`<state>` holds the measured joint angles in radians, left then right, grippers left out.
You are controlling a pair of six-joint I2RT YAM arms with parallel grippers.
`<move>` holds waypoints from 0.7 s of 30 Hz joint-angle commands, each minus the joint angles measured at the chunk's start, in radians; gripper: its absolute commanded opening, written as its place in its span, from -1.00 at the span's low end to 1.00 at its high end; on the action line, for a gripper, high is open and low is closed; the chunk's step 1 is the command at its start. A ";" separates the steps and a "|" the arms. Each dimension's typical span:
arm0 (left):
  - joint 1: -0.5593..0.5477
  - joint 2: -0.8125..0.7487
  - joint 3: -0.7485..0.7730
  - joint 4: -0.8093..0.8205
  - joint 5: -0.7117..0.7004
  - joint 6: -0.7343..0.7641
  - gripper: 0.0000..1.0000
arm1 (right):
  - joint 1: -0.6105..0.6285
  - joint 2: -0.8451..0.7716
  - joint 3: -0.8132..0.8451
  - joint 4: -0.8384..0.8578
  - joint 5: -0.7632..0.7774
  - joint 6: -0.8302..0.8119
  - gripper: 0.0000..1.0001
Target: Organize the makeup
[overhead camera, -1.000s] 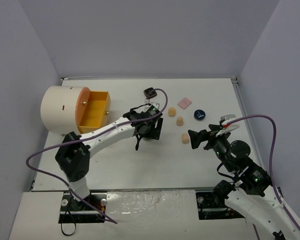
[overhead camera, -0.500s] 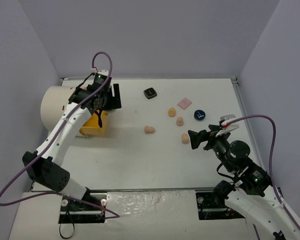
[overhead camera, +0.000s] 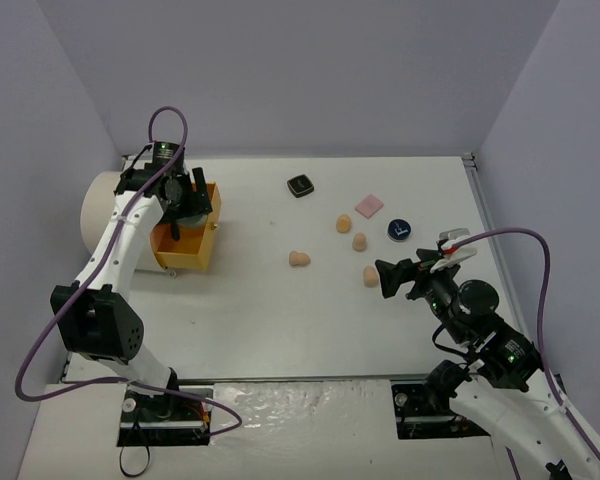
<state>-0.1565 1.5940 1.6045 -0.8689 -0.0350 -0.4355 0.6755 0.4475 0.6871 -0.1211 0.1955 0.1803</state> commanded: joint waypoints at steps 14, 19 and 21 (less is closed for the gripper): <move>0.018 -0.026 -0.041 0.082 -0.011 -0.014 0.64 | 0.007 0.051 0.002 0.066 0.018 0.002 1.00; 0.018 -0.018 -0.046 0.083 -0.005 -0.015 0.77 | 0.009 0.050 0.002 0.066 0.021 0.002 1.00; 0.018 -0.017 -0.046 0.084 -0.001 -0.015 0.80 | 0.007 0.050 0.000 0.066 0.021 0.002 1.00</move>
<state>-0.1528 1.5940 1.5440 -0.8100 -0.0267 -0.4419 0.6758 0.4789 0.6853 -0.1215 0.1955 0.1821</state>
